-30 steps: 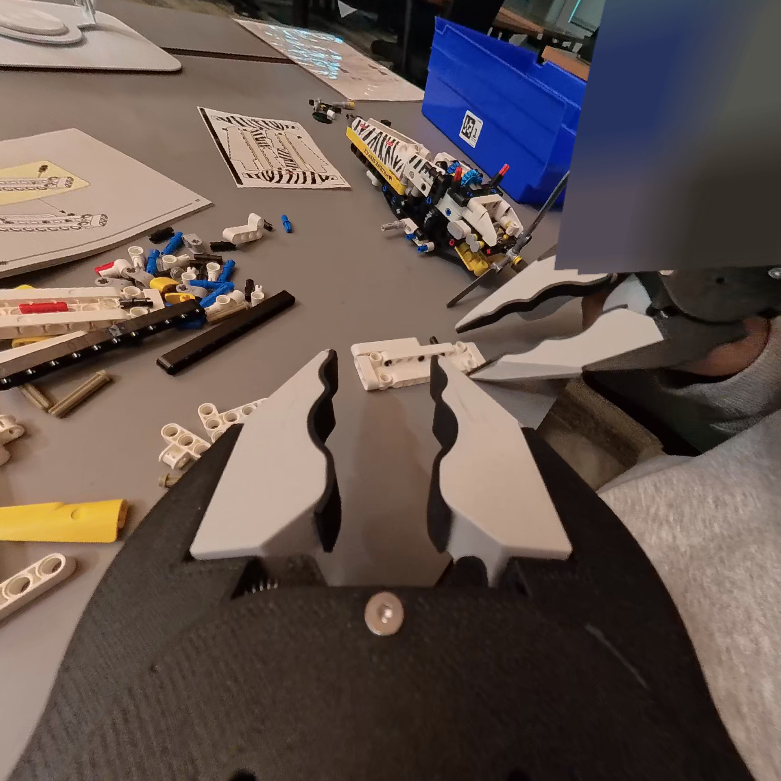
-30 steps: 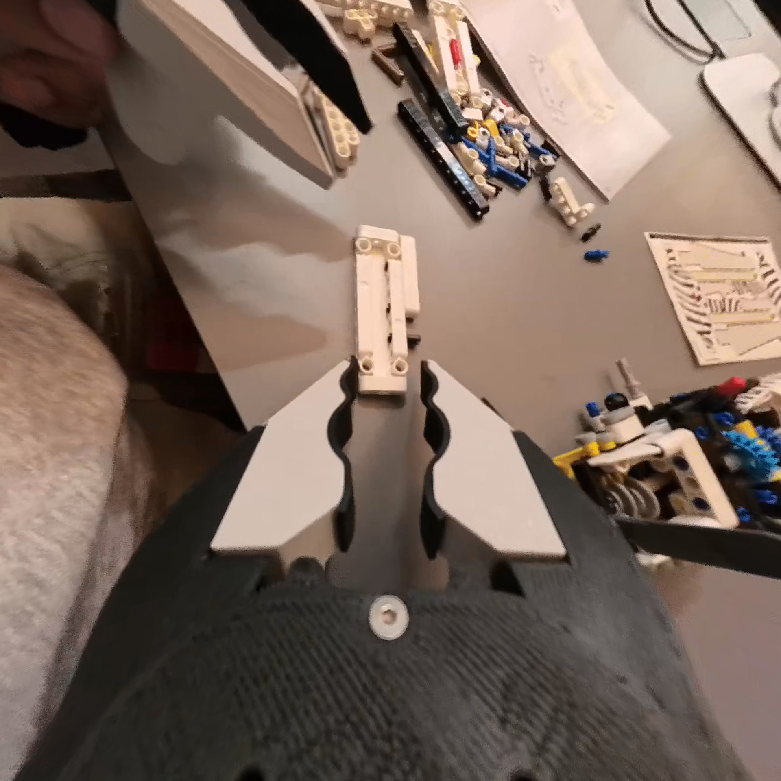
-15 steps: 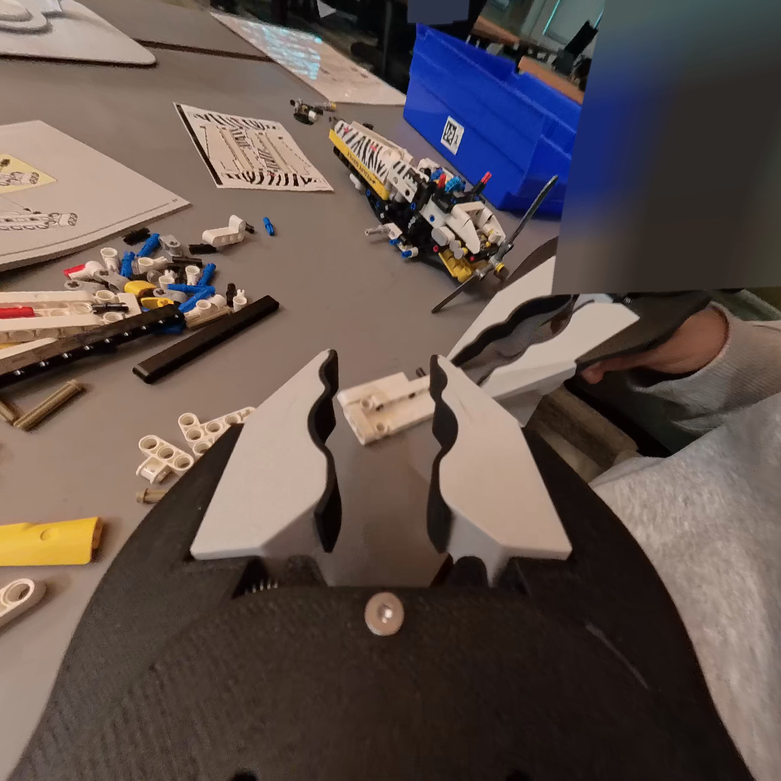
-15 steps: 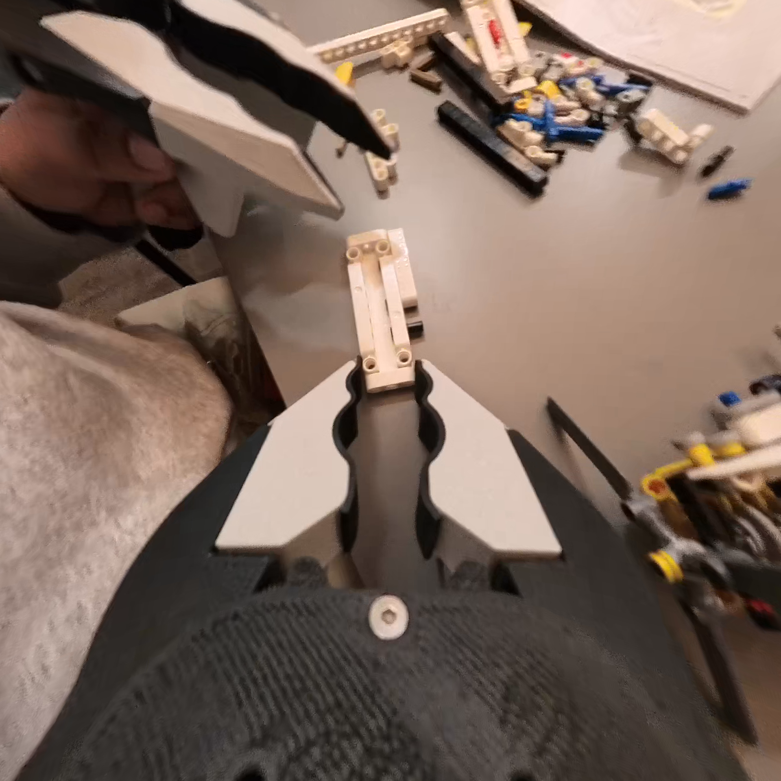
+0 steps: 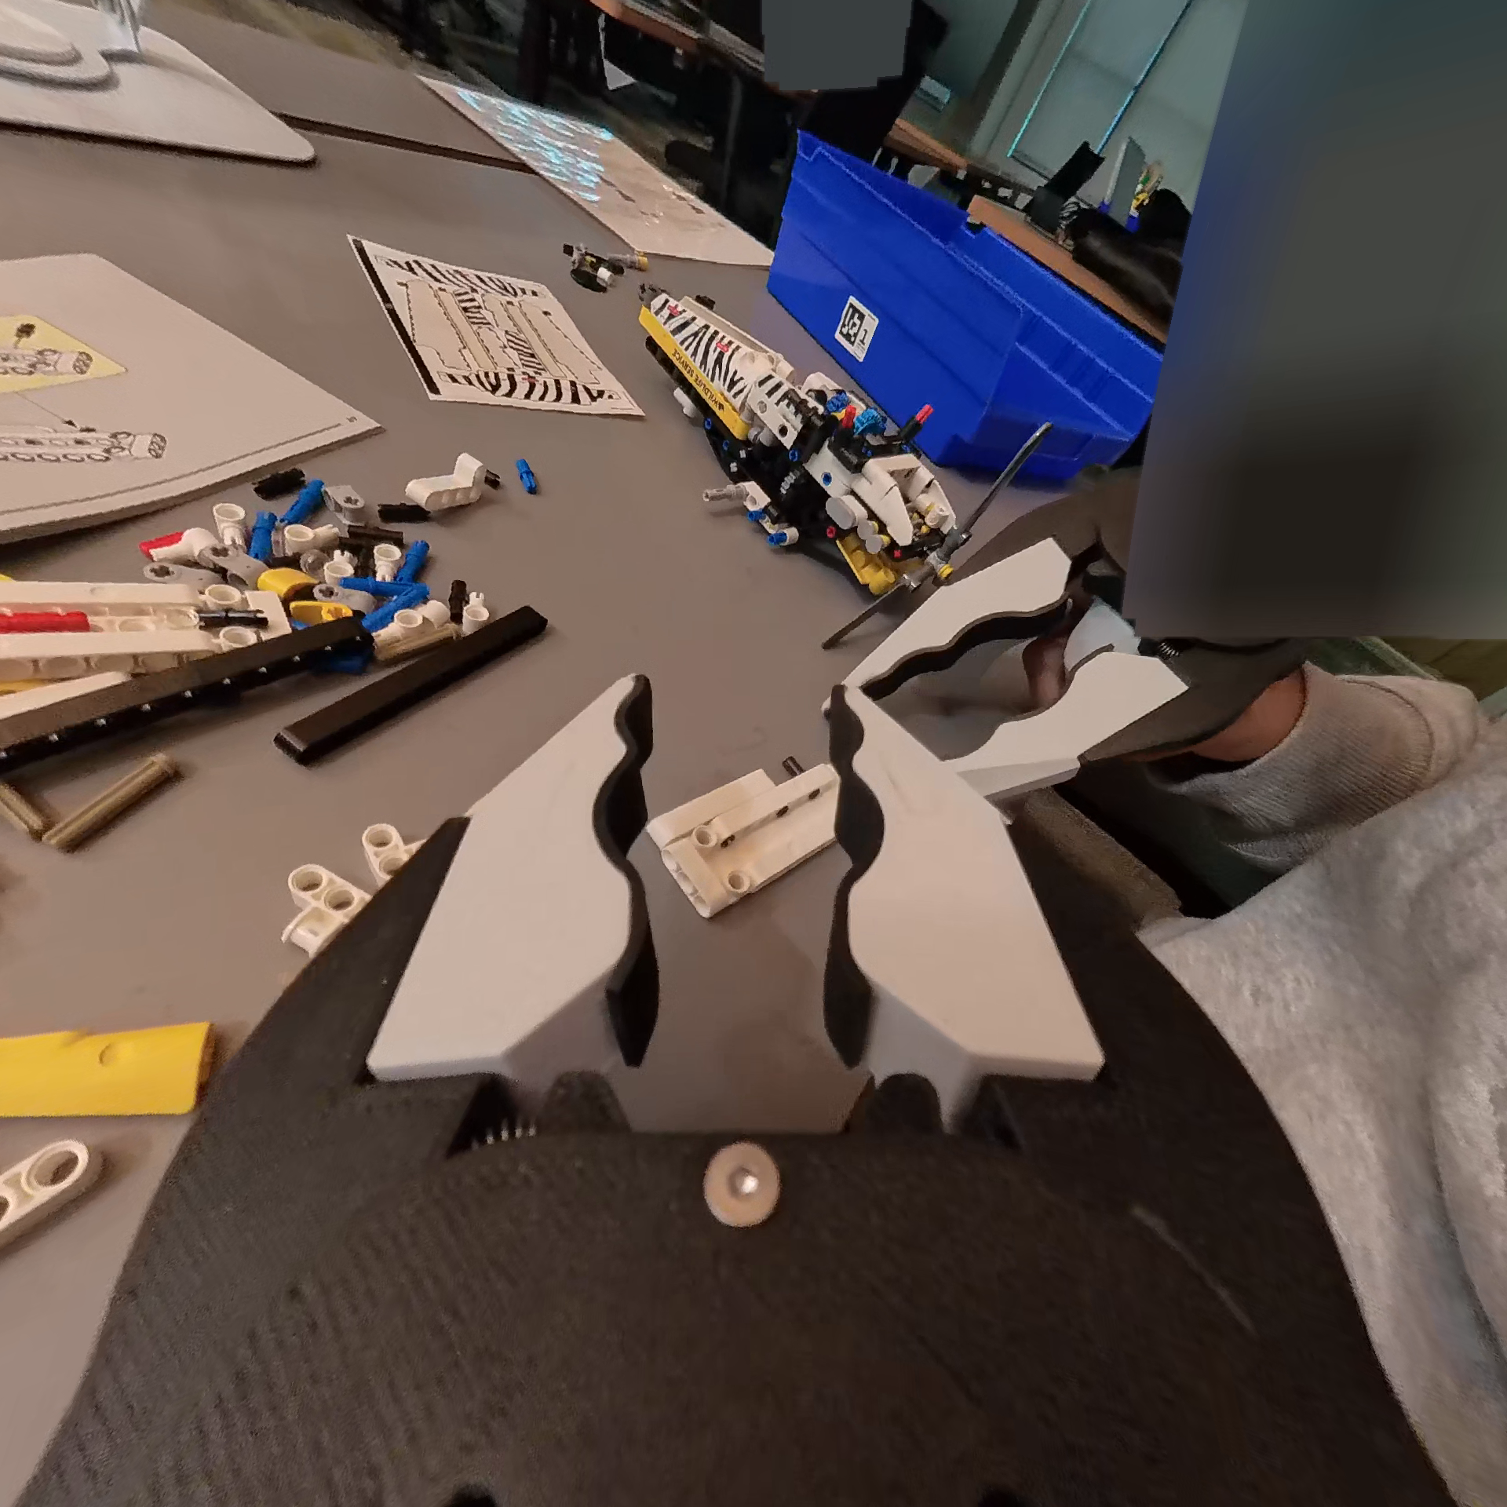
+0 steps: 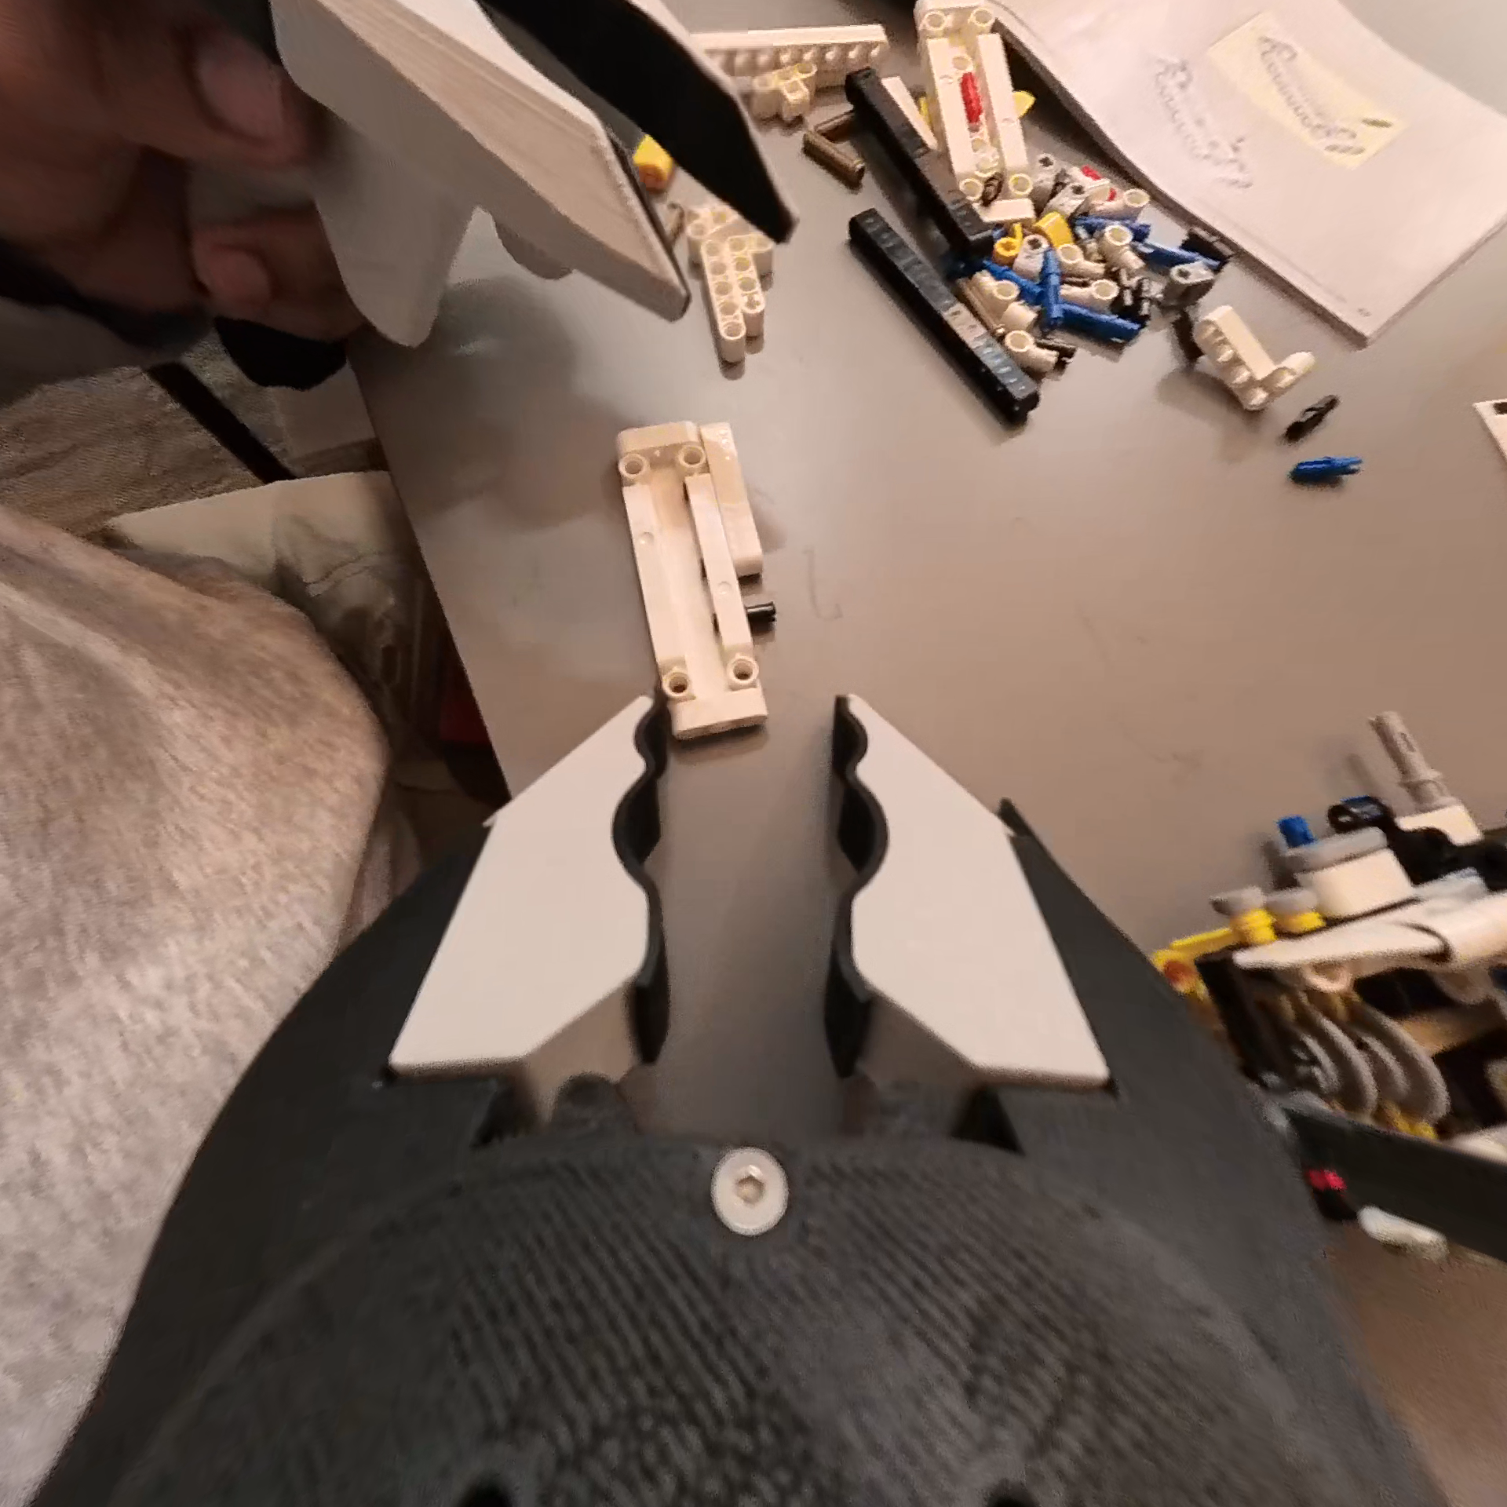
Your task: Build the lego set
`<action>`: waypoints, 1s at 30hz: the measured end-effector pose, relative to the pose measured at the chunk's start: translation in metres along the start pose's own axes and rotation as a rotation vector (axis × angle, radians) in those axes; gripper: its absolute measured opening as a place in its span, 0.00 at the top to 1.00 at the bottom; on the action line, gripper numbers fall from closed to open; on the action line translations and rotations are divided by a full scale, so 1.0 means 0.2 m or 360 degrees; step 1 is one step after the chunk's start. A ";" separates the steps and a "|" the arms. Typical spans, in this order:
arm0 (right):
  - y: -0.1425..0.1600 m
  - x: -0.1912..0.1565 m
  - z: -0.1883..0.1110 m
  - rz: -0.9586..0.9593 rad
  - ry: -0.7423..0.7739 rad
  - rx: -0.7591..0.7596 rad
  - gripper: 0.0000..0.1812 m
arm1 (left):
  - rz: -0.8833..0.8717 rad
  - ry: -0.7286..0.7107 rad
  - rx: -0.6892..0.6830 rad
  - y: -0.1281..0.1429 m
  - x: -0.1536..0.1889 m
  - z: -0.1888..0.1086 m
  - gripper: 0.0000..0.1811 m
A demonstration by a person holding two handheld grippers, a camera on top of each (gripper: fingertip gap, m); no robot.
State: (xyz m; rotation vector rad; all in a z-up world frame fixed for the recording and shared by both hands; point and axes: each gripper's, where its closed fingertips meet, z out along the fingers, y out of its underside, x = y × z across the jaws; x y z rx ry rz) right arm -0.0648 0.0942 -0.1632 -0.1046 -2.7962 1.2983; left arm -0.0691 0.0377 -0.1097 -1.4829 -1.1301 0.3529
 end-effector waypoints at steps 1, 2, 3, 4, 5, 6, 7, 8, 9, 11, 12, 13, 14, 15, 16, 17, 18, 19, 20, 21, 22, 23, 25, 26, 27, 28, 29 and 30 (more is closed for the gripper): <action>0.00 0.01 -0.01 -0.0003 0.0031 0.0012 0.79 | 0.0004 -0.0001 0.0005 -0.01 0.00 0.00 0.76; 0.00 0.03 -0.01 -0.0004 0.0063 0.0023 0.79 | 0.0003 0.0001 0.0010 -0.01 0.00 0.00 0.76; 0.00 0.04 -0.02 -0.0002 0.0085 0.0033 0.80 | -0.0001 0.0003 0.0017 -0.02 -0.01 0.00 0.76; 0.00 0.04 -0.03 0.0000 0.0095 0.0047 0.80 | -0.0005 0.0005 0.0024 -0.03 -0.01 0.00 0.76; -0.01 0.05 -0.04 0.0002 0.0101 0.0065 0.80 | -0.0012 0.0010 0.0028 -0.03 -0.01 -0.01 0.77; -0.02 0.05 -0.05 0.0004 0.0100 0.0090 0.80 | -0.0022 0.0015 0.0031 -0.03 -0.01 -0.01 0.77; -0.03 0.05 -0.06 0.0005 0.0098 0.0119 0.80 | -0.0032 0.0021 0.0031 -0.03 -0.02 -0.01 0.77; -0.04 0.05 -0.07 0.0009 0.0097 0.0148 0.81 | -0.0041 0.0026 0.0029 -0.03 -0.02 0.00 0.77; -0.05 0.05 -0.08 0.0014 0.0094 0.0178 0.81 | -0.0048 0.0029 0.0027 -0.03 -0.02 0.00 0.77; -0.07 0.06 -0.10 0.0036 0.0098 0.0244 0.81 | -0.0057 0.0030 0.0025 -0.03 -0.02 0.00 0.77; -0.08 0.07 -0.12 0.0054 0.0105 0.0279 0.81 | -0.0059 0.0028 0.0024 -0.03 -0.02 0.00 0.77; -0.09 0.08 -0.13 0.0074 0.0116 0.0310 0.82 | -0.0061 0.0026 0.0022 -0.03 -0.02 0.00 0.77; -0.10 0.09 -0.14 0.0093 0.0126 0.0335 0.82 | -0.0063 0.0028 0.0017 -0.02 -0.02 0.00 0.77; -0.10 0.10 -0.15 0.0108 0.0134 0.0355 0.82 | -0.0067 0.0033 0.0008 -0.02 -0.02 0.01 0.77; -0.11 0.10 -0.15 0.0119 0.0143 0.0369 0.82 | -0.0071 0.0035 -0.0003 -0.01 -0.02 0.01 0.77; -0.11 0.11 -0.16 0.0126 0.0154 0.0378 0.82 | -0.0076 0.0036 -0.0012 -0.01 -0.02 0.02 0.77; -0.11 0.11 -0.16 0.0130 0.0163 0.0381 0.82 | -0.0080 0.0038 -0.0018 0.00 -0.02 0.02 0.77; -0.11 0.12 -0.16 0.0128 0.0170 0.0381 0.82 | -0.0085 0.0038 -0.0021 0.00 -0.02 0.02 0.77; -0.11 0.12 -0.16 0.0122 0.0176 0.0375 0.83 | -0.0089 0.0035 -0.0021 0.00 -0.02 0.02 0.77; -0.11 0.12 -0.15 0.0114 0.0182 0.0367 0.83 | -0.0091 0.0031 -0.0021 0.00 -0.02 0.02 0.77; -0.10 0.11 -0.15 0.0104 0.0189 0.0359 0.83 | -0.0091 0.0025 -0.0024 0.00 -0.02 0.02 0.77; -0.10 0.11 -0.15 0.0093 0.0192 0.0354 0.83 | -0.0092 0.0019 -0.0030 0.00 -0.03 0.02 0.77; -0.10 0.11 -0.15 0.0080 0.0195 0.0348 0.83 | -0.0099 0.0006 -0.0045 -0.01 -0.04 0.03 0.75; -0.10 0.11 -0.15 0.0076 0.0197 0.0352 0.83 | -0.0094 -0.0021 -0.0042 -0.03 -0.06 0.03 0.74; -0.10 0.11 -0.15 0.0072 0.0196 0.0358 0.83 | -0.0067 -0.0079 -0.0031 -0.06 -0.10 0.02 0.71; -0.11 0.10 -0.15 0.0070 0.0195 0.0364 0.83 | -0.0026 -0.0158 -0.0033 -0.11 -0.15 0.02 0.69; -0.11 0.10 -0.15 0.0070 0.0193 0.0368 0.83 | 0.0024 -0.0232 -0.0046 -0.16 -0.20 0.01 0.67; -0.11 0.10 -0.15 0.0070 0.0194 0.0372 0.83 | 0.0079 -0.0312 -0.0060 -0.21 -0.26 0.01 0.66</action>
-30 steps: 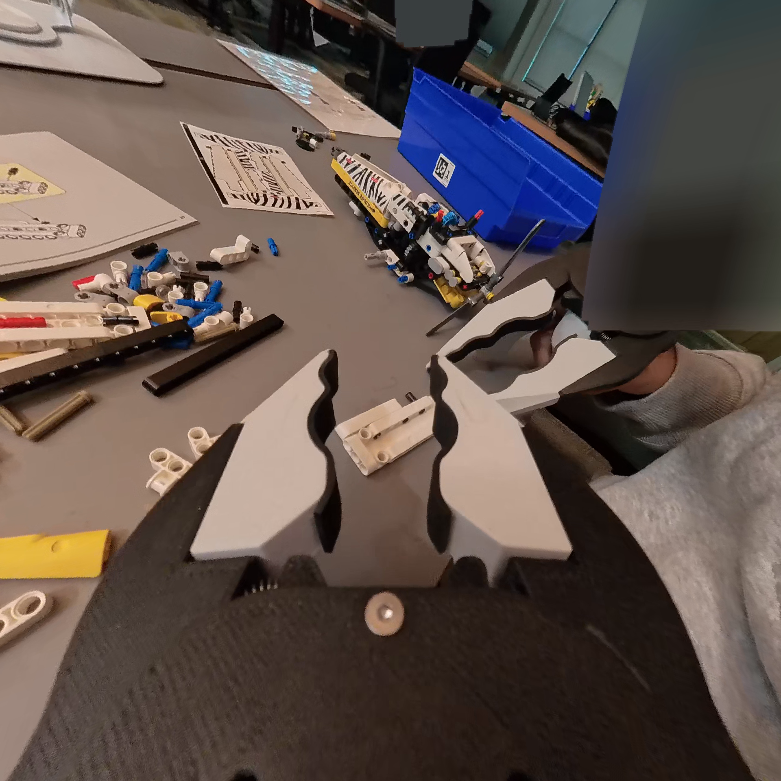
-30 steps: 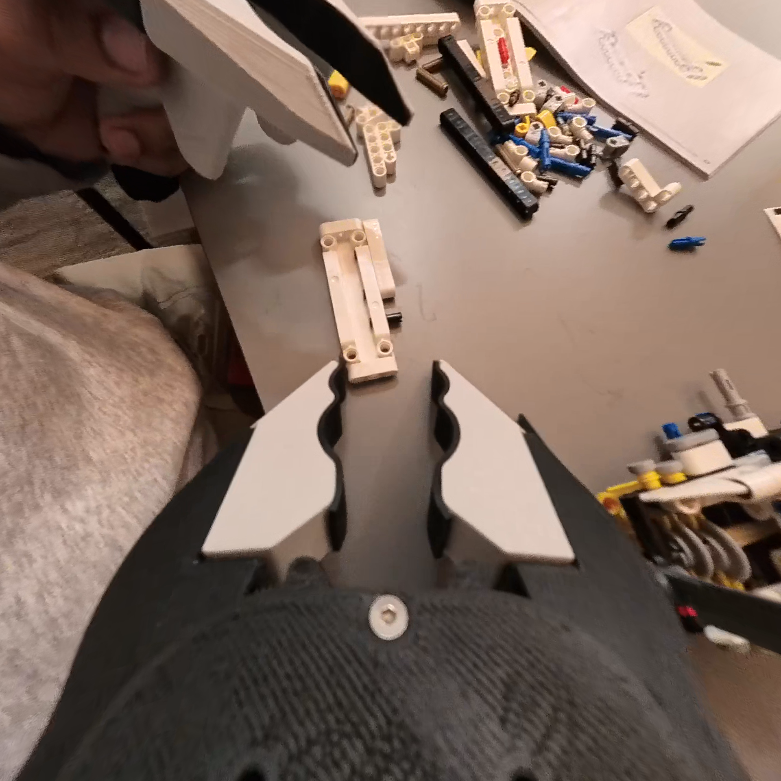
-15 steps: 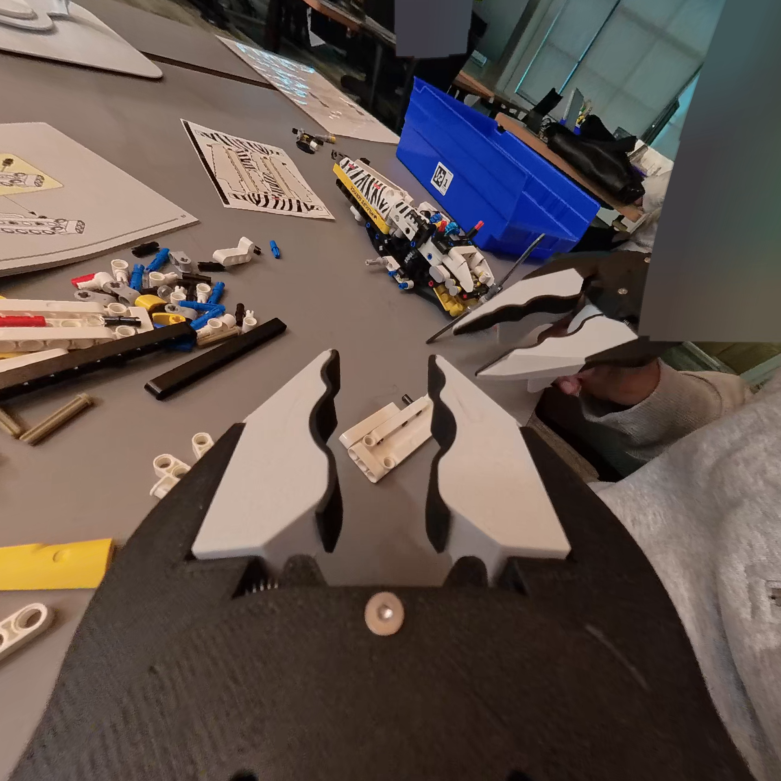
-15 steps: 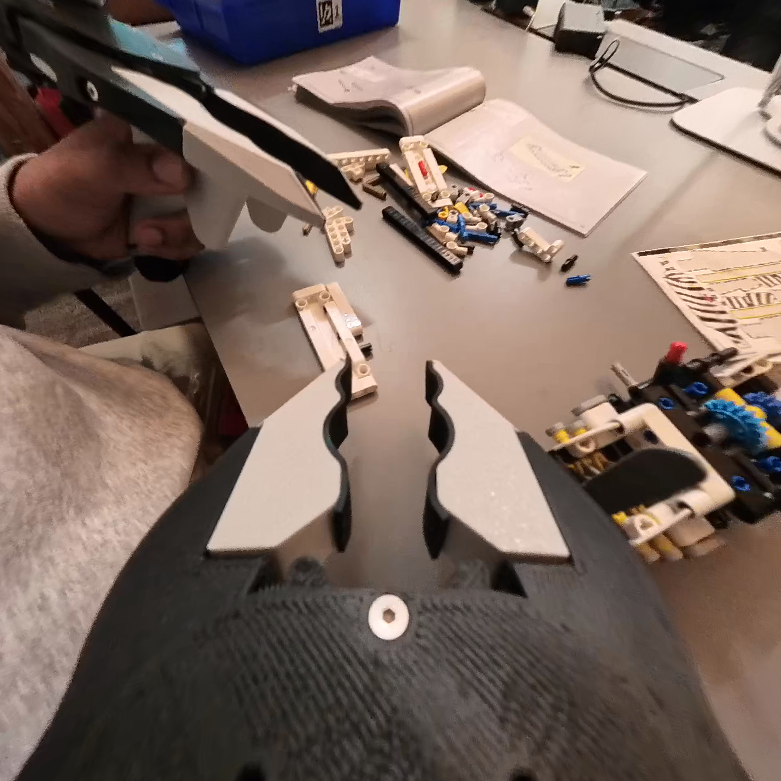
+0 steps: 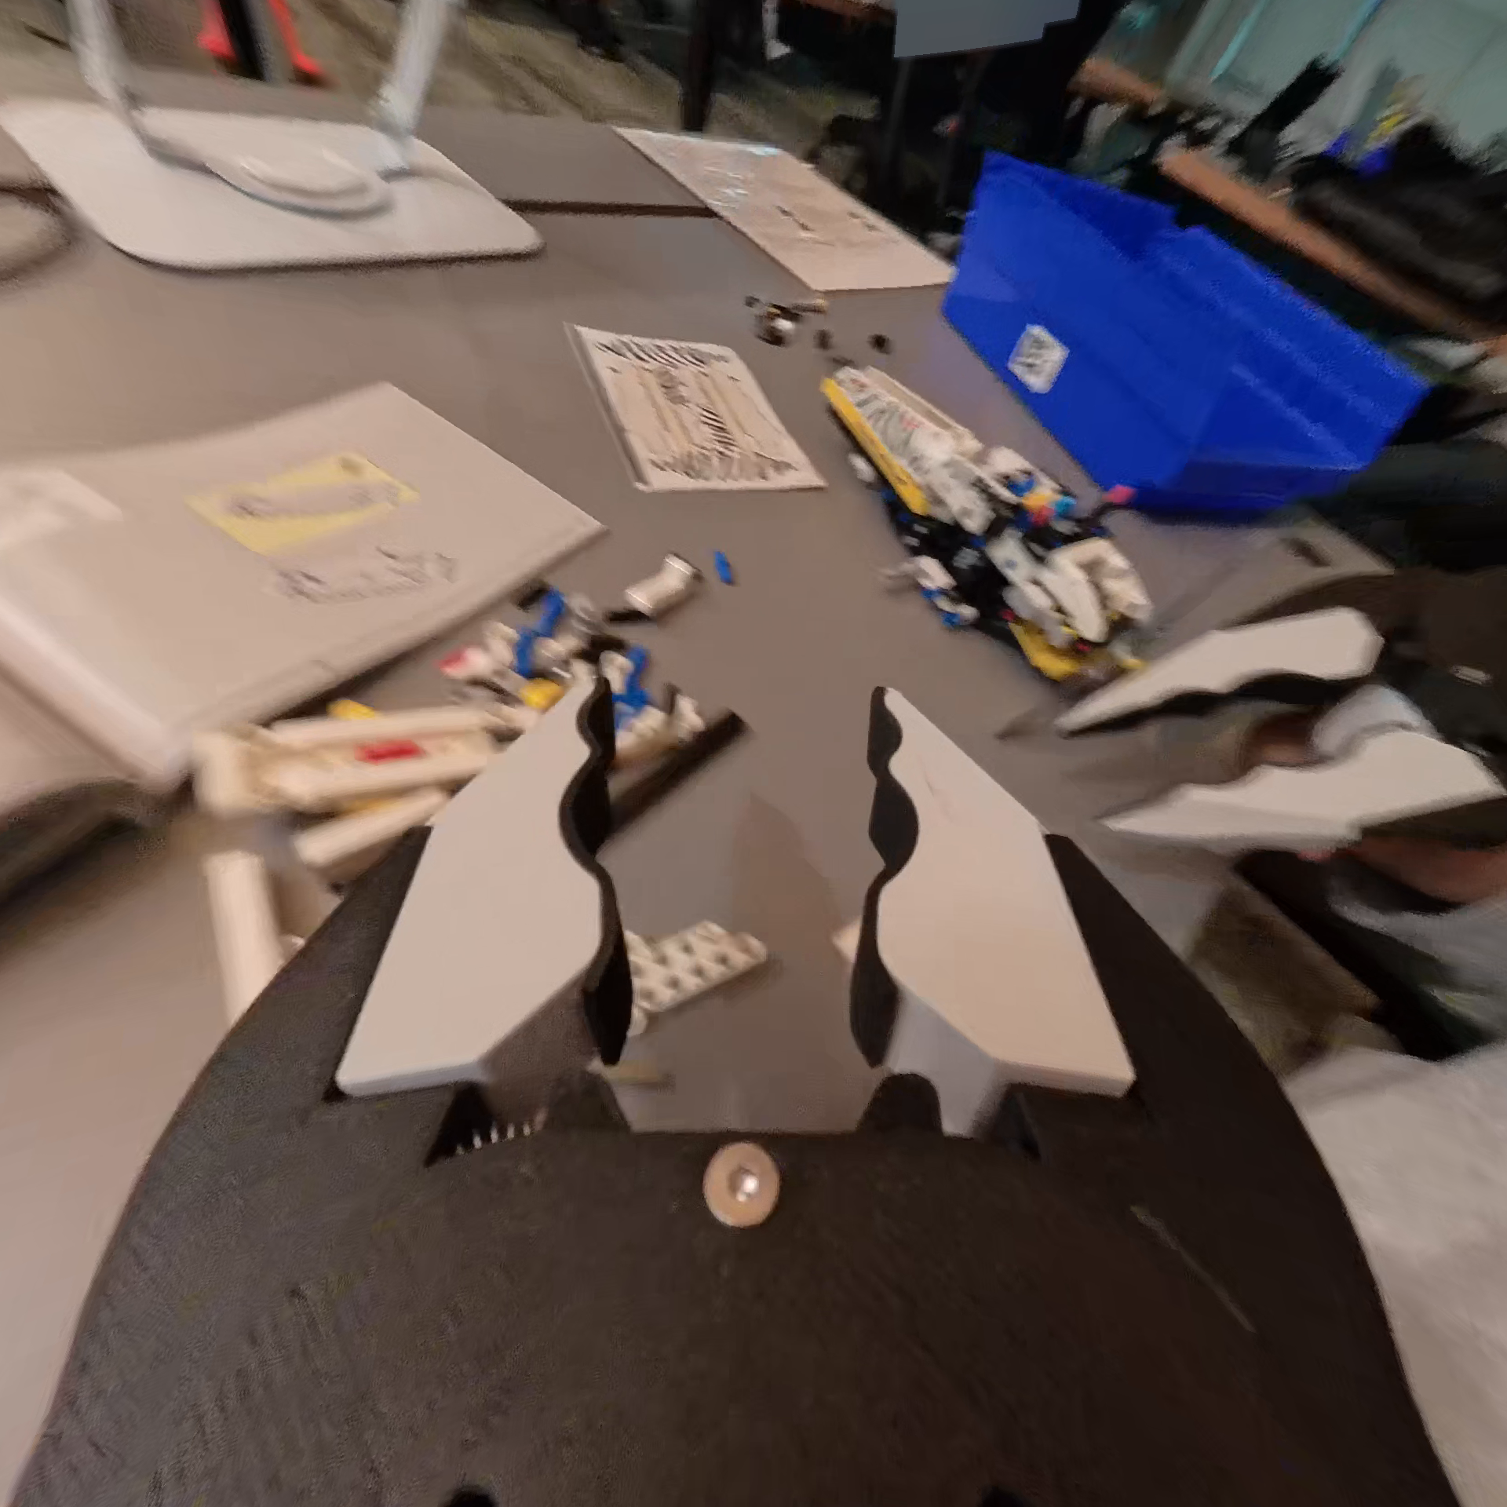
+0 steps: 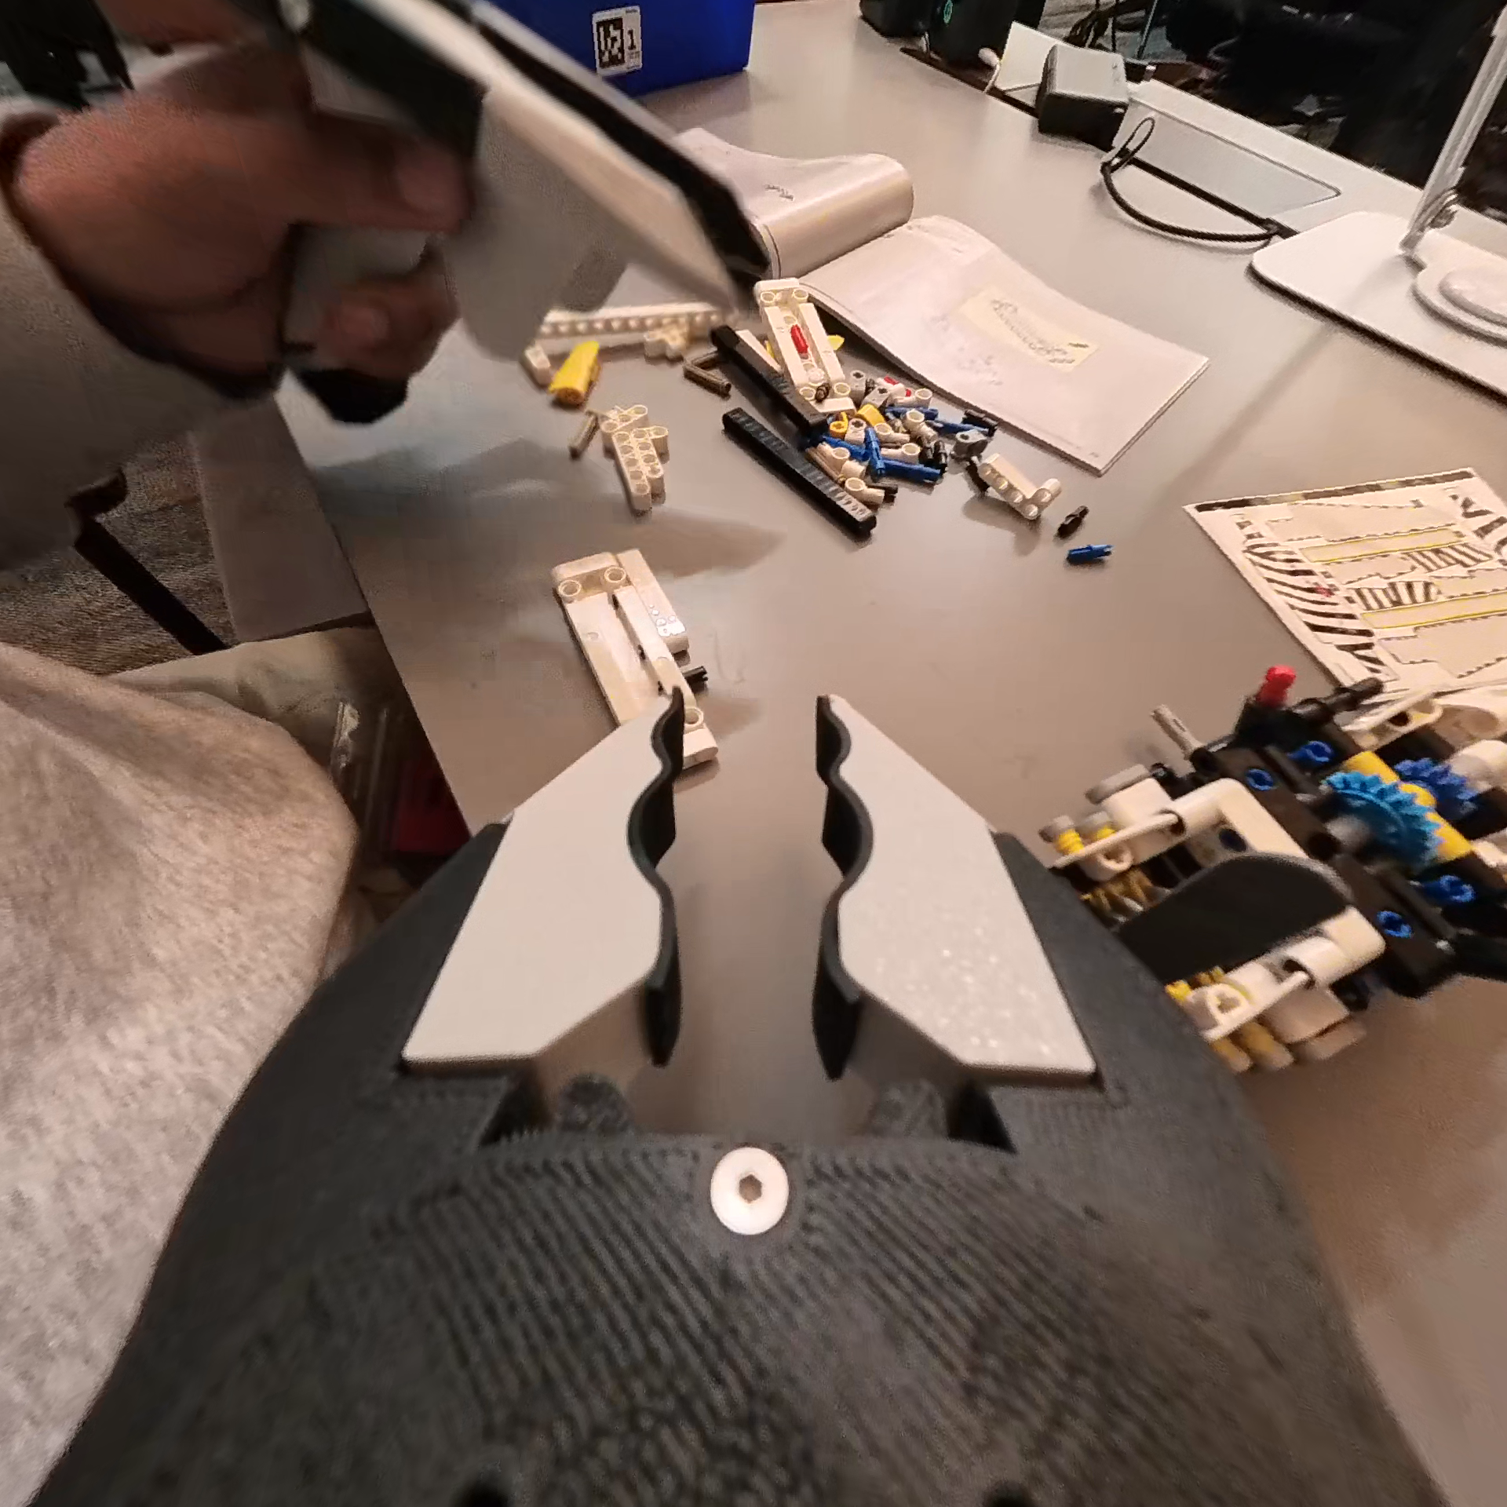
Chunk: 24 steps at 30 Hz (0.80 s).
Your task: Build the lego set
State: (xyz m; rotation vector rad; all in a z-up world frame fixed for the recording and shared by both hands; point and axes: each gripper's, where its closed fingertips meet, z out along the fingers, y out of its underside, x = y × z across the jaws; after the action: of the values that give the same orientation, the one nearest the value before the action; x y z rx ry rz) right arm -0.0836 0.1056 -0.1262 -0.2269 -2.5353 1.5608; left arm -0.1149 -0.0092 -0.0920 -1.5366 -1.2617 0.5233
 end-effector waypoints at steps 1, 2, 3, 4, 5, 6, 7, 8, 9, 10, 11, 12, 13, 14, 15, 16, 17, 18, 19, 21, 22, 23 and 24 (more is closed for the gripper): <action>0.00 0.00 0.00 0.0000 -0.0001 0.0000 0.83 | 0.0060 -0.0084 -0.0018 -0.06 -0.07 0.02 0.63; 0.00 0.00 0.00 0.0000 -0.0003 -0.0005 0.83 | 0.0127 -0.0154 -0.0055 -0.11 -0.15 0.06 0.60; 0.01 0.00 0.01 0.0000 -0.0003 -0.0018 0.83 | 0.0175 -0.0225 -0.0109 -0.15 -0.23 0.11 0.58; 0.01 0.00 0.01 0.0002 -0.0007 -0.0032 0.83 | 0.0207 -0.0272 -0.0183 -0.17 -0.30 0.18 0.56; 0.02 0.00 0.01 0.0003 -0.0007 -0.0046 0.83 | 0.0231 -0.0317 -0.0260 -0.19 -0.37 0.25 0.55; 0.02 0.00 0.02 0.0002 -0.0004 -0.0058 0.83 | 0.0237 -0.0362 -0.0343 -0.19 -0.45 0.33 0.53; 0.03 0.00 0.02 -0.0004 -0.0001 -0.0065 0.83 | 0.0238 -0.0376 -0.0416 -0.19 -0.50 0.41 0.52; 0.03 0.00 0.02 -0.0014 0.0001 -0.0067 0.83 | 0.0232 -0.0402 -0.0483 -0.17 -0.56 0.49 0.50; 0.03 -0.01 0.02 -0.0026 0.0005 -0.0063 0.83 | 0.0230 -0.0419 -0.0556 -0.15 -0.60 0.54 0.49; 0.02 -0.01 0.02 -0.0039 0.0011 -0.0056 0.84 | 0.0223 -0.0428 -0.0617 -0.12 -0.62 0.59 0.47; 0.02 -0.01 0.01 -0.0052 0.0017 -0.0045 0.84 | 0.0215 -0.0435 -0.0668 -0.08 -0.64 0.62 0.46; 0.01 -0.01 0.01 -0.0066 0.0026 -0.0031 0.85 | 0.0213 -0.0441 -0.0716 -0.05 -0.66 0.64 0.46; 0.01 -0.01 0.01 -0.0077 0.0037 -0.0017 0.85 | 0.0204 -0.0451 -0.0773 0.00 -0.67 0.65 0.44; 0.00 -0.01 0.00 -0.0088 0.0051 -0.0003 0.86 | 0.0189 -0.0454 -0.0735 -0.01 -0.68 0.65 0.46; 0.00 -0.01 0.00 -0.0097 0.0064 0.0007 0.87 | 0.0184 -0.0457 -0.0747 -0.01 -0.68 0.65 0.47; 0.00 -0.01 0.00 -0.0104 0.0076 0.0013 0.88 | 0.0181 -0.0459 -0.0763 -0.01 -0.69 0.64 0.47; 0.00 0.00 0.00 -0.0108 0.0086 0.0012 0.89 | 0.0179 -0.0460 -0.0777 -0.01 -0.69 0.64 0.48; 0.00 0.00 0.00 -0.0107 0.0089 0.0006 0.90 | 0.0182 -0.0462 -0.0796 -0.01 -0.69 0.63 0.49; 0.00 0.00 0.00 -0.0103 0.0089 -0.0005 0.90 | 0.0180 -0.0469 -0.0815 -0.01 -0.70 0.63 0.52; 0.01 0.00 0.01 -0.0089 0.0082 -0.0028 0.89 | 0.0188 -0.0469 -0.0837 -0.01 -0.72 0.61 0.60; 0.02 0.00 0.01 -0.0084 0.0080 -0.0035 0.89 | 0.0189 -0.0470 -0.0836 -0.02 -0.73 0.61 0.62; 0.02 0.00 0.01 -0.0081 0.0081 -0.0039 0.89 | 0.0193 -0.0472 -0.0830 -0.02 -0.74 0.60 0.67; 0.02 0.00 0.01 -0.0079 0.0083 -0.0044 0.89 | 0.0199 -0.0472 -0.0823 -0.02 -0.74 0.60 0.72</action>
State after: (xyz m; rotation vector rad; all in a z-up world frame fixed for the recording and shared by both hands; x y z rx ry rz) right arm -0.0848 0.1050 -0.1307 -0.2036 -2.5039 1.4833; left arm -0.2679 -0.0910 -0.1716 -2.0328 -1.6224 0.5459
